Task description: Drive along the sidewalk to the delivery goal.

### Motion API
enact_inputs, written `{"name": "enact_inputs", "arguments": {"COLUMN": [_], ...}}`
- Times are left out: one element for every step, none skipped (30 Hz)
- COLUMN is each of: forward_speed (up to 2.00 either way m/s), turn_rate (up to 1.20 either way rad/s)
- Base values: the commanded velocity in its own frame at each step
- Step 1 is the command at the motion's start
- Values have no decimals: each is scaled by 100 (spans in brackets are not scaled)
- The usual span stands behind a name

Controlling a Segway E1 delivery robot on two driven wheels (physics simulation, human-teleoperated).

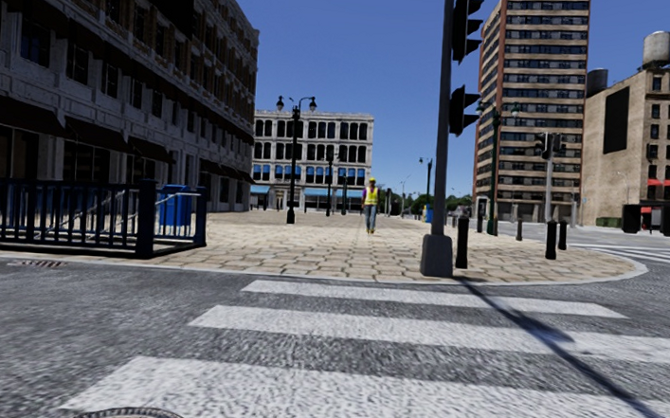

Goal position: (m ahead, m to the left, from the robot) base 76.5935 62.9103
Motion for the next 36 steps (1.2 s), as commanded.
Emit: {"name": "enact_inputs", "arguments": {"forward_speed": [200, 200, 200, 200, 200, 200, 200, 200, 200, 200, 200, 200, 200, 200, 200, 200, 200, 200, 200, 200, 200, 200, 200, 200, 200, 200, 200, 200, 200, 200, 200, 200, 200, 200, 200, 200], "turn_rate": [0, 0, 0, 0, 0, 0, 0, 0, 0, 0, 0, 0, 0, 0, 0, 0, 0, 0, 0, 0, 0, 0, 0, 0, 0, 0, 0, 0, 0, 0, 0, 0, 0, 0, 0, 0]}}
